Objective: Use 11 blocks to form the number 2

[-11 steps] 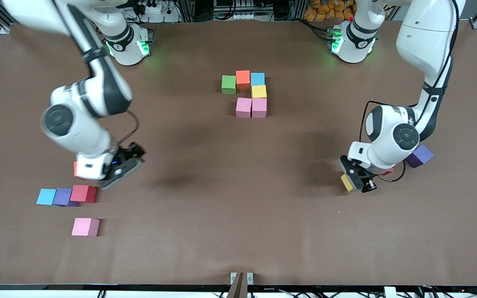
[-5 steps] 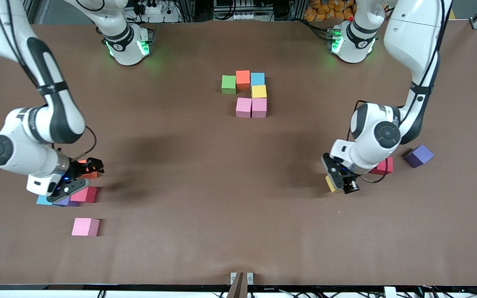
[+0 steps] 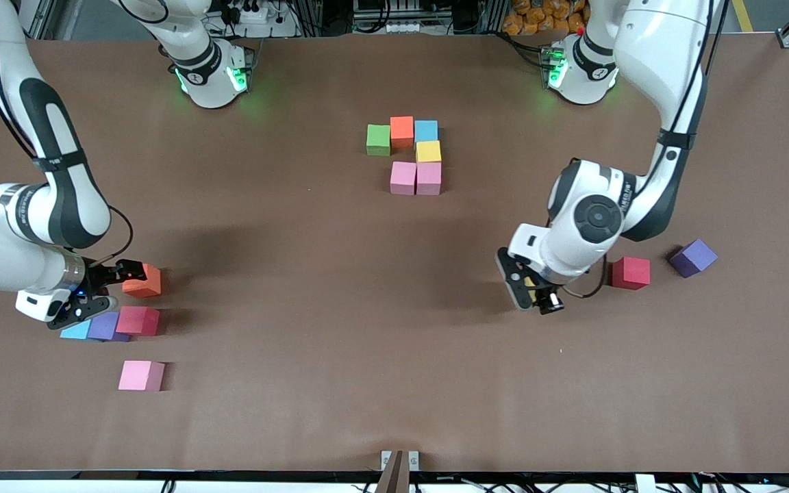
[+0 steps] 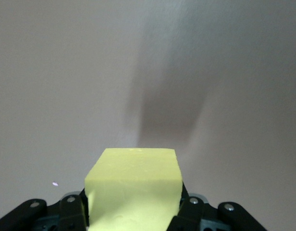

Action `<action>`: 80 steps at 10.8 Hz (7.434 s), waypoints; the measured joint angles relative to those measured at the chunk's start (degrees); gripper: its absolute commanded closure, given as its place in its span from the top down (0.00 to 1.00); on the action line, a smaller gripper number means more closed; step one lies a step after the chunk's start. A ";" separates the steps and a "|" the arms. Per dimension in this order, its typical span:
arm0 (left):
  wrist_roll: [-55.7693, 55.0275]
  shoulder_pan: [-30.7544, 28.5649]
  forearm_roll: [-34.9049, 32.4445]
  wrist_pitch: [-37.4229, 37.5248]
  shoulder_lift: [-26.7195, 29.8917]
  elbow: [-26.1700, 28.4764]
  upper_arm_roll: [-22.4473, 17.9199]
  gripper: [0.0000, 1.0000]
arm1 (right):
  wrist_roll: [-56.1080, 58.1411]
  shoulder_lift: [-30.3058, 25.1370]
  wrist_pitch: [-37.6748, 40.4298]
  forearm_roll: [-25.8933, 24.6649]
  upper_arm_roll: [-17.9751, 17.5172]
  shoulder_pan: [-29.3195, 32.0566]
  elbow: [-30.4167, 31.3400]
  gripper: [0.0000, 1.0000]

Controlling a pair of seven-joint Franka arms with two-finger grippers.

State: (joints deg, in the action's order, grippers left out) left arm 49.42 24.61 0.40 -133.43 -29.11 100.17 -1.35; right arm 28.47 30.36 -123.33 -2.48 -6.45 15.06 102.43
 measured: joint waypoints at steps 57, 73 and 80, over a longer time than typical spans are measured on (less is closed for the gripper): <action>-20.81 29.97 -5.08 9.25 -14.50 -11.00 11.06 0.41 | -5.33 4.33 7.17 6.05 -2.20 -2.89 -4.33 0.51; -24.22 27.72 -8.28 9.28 -14.47 -10.06 13.94 1.00 | -15.90 4.26 7.41 9.60 -2.59 -10.59 -4.65 0.51; -25.84 26.42 -8.28 11.00 -12.43 -9.39 14.49 1.00 | -21.98 3.84 7.37 11.70 -2.68 -14.48 -5.11 0.51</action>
State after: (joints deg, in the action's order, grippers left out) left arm 23.57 51.03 -7.88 -122.43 -41.54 90.78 13.14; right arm 6.49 34.21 -115.96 9.21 -9.13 0.58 97.32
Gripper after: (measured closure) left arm 0.000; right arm 0.441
